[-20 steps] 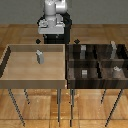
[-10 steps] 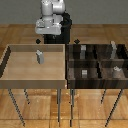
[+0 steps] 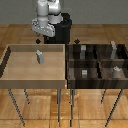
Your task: Place the milk carton into the appropriate compartment.
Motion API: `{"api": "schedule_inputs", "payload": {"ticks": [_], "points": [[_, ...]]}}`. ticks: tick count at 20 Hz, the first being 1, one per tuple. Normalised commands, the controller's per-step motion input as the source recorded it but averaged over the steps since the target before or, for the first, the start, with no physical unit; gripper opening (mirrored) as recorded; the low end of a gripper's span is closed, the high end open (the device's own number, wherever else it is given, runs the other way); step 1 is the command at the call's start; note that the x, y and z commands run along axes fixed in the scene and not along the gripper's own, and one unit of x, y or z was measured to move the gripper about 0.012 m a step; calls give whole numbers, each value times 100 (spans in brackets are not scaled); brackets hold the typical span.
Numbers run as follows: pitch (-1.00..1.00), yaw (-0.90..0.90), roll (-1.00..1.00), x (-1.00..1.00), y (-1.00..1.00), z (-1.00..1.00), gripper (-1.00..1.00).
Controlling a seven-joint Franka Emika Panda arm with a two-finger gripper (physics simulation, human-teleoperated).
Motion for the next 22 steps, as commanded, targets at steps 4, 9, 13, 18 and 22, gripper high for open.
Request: {"api": "schedule_inputs", "payload": {"ticks": [4,9,13,18,22], "points": [[0,0,0,25,0,0,100],[0,0,0,20,-40,0,100],[0,0,0,25,-25,0,100],[0,0,0,40,0,0,100],[0,0,0,0,25,0,100]]}}
